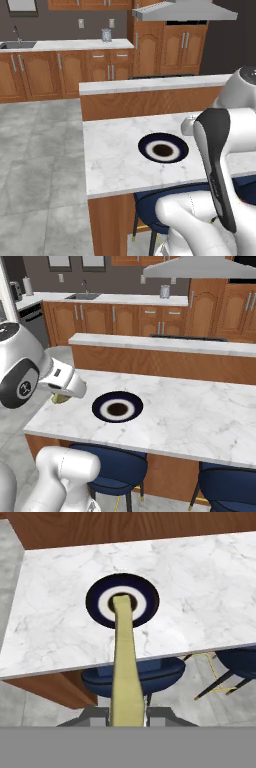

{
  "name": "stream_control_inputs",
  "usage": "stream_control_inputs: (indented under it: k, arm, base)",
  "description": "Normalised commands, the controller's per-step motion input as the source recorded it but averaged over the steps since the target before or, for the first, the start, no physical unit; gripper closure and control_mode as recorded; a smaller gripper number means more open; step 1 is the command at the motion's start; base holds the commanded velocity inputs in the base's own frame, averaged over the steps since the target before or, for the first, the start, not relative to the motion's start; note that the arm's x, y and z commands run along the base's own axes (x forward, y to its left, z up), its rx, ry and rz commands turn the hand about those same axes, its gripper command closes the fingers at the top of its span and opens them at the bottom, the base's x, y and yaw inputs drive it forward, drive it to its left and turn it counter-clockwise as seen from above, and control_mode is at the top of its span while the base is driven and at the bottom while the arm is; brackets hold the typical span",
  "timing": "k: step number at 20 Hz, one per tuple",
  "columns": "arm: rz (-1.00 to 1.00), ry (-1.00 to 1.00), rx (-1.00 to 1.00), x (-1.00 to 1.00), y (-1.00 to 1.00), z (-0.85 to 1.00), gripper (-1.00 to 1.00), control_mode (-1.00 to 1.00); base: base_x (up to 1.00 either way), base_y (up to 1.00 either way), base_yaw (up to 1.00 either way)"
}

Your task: Retrieve the butter from the fridge and place it on a plate on the dining table. Then retrieve the butter knife by the fridge and place it near the plate.

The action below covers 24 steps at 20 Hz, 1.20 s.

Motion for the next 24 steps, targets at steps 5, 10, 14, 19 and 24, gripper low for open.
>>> stream_control_inputs:
  k: [5,10,14,19,24]
  arm:
    - [0.0,-0.02,0.0,0.61,-0.01,-0.1,1.0,-1.0]
    - [0.0,0.0,0.0,0.59,-0.11,-0.08,1.0,-1.0]
    - [0.0,0.01,0.0,0.59,-0.21,-0.21,1.0,-1.0]
    - [0.0,0.0,0.01,0.44,-0.18,-0.33,1.0,-1.0]
    - [0.03,0.0,0.0,0.4,-0.04,-0.43,1.0,-1.0]
  base:
    - [0.0,0.0,0.0]
    - [0.0,0.0,0.0]
    - [0.0,0.0,0.0]
    - [0.0,0.0,0.0]
    - [0.0,0.0,0.0]
